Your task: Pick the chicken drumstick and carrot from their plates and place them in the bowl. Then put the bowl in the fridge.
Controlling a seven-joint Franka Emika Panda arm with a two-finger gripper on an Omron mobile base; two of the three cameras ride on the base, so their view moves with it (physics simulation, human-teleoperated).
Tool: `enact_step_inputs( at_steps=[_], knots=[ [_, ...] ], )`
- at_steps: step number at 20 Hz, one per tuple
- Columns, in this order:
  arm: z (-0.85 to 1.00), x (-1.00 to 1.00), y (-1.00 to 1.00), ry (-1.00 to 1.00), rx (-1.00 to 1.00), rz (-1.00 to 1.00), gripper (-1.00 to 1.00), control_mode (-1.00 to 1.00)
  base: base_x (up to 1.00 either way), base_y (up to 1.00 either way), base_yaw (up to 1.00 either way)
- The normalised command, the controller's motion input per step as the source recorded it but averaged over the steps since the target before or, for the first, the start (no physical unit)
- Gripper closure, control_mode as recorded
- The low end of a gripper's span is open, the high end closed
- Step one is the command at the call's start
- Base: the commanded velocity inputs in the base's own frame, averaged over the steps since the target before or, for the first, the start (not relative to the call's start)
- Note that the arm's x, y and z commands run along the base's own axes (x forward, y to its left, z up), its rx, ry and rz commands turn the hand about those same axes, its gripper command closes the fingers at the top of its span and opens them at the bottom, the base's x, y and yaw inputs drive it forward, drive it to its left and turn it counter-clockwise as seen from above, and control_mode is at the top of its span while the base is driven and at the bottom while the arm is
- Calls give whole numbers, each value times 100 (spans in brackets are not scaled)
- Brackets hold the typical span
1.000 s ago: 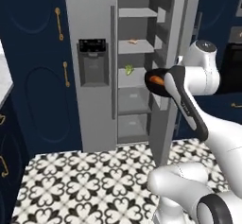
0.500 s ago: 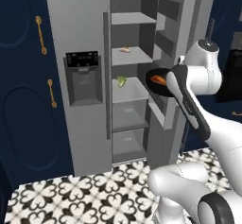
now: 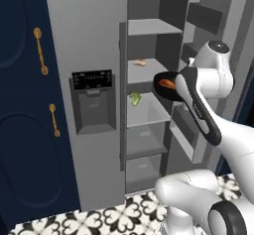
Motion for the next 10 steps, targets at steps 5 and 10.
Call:
enact_step_inputs(
  at_steps=[5,10],
  knots=[
    [0,0,0,0,0,0,100,100,67,7,-1],
    [0,0,0,0,0,0,100,100,70,0,0]
  ],
)
